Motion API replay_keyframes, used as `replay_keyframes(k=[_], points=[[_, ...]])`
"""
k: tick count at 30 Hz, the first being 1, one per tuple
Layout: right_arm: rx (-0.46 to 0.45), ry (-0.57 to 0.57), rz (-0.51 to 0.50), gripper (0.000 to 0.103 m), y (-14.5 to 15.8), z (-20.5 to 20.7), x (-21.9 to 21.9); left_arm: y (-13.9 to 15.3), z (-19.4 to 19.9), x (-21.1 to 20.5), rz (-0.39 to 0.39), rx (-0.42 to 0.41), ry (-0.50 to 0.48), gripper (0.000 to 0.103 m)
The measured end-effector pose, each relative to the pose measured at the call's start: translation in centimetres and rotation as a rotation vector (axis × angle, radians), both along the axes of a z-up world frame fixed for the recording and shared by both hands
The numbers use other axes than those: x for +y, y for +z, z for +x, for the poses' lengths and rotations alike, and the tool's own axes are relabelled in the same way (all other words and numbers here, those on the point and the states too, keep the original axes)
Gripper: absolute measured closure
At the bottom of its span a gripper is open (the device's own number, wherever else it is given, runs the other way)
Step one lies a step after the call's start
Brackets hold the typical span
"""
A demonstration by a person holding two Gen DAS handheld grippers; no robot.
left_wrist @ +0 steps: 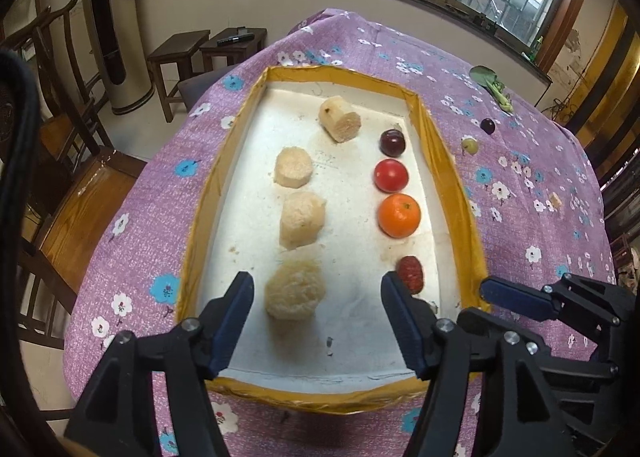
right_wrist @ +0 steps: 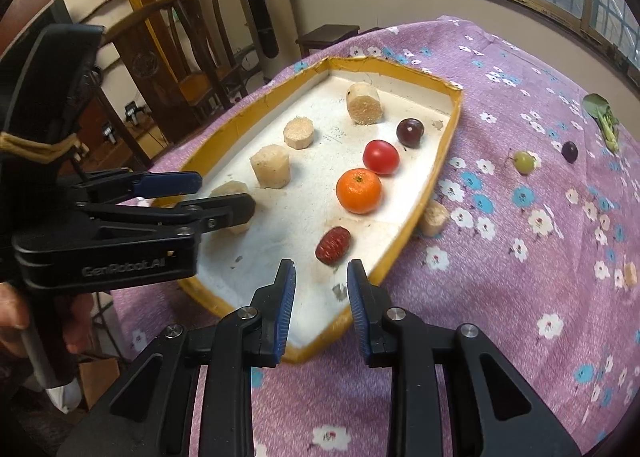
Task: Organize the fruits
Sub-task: 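Move both grippers back toward the remaining yam slice and grapes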
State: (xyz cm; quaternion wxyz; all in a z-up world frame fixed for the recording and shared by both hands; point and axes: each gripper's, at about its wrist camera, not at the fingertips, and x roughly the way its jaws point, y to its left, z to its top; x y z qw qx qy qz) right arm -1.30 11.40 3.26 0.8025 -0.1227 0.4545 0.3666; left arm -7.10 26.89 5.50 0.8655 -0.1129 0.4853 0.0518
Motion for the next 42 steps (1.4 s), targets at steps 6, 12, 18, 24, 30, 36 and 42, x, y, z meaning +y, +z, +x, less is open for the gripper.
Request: replay_keyframes(k=[6, 12, 18, 24, 30, 36, 42], points=[[0.003, -0.059, 0.023, 0.067, 0.2, 0.3, -3.5, 1.0, 1.0, -3.5, 0.038, -0.015, -0.050, 0.031], [0.021, -0.151, 0.037, 0.067, -0.1, 1.2, -8.5, 2.4, 1.9, -7.7, 0.063, -0.041, -0.120, 0.031], [0.038, -0.261, 0.058, 0.067, -0.6, 2.2, -14.6, 3.0, 3.0, -12.5, 0.065, -0.043, -0.197, 0.030], [0.016, -0.358, 0.045, 0.067, -0.6, 4.0, -20.9, 2.3, 4.7, -16.6, 0.069, -0.008, -0.238, 0.030], [-0.011, -0.452, 0.060, 0.066, 0.6, 7.7, -26.6, 2.2, 6.4, -19.4, 0.070, 0.013, -0.256, 0.030], [-0.048, -0.501, 0.053, 0.066, 0.9, 13.1, -28.1, 2.5, 9.2, -19.7, 0.081, 0.031, -0.249, 0.030], [-0.034, -0.509, 0.005, 0.066, -1.6, 17.2, -26.7, 2.4, 11.8, -18.6, 0.086, 0.037, -0.253, 0.029]])
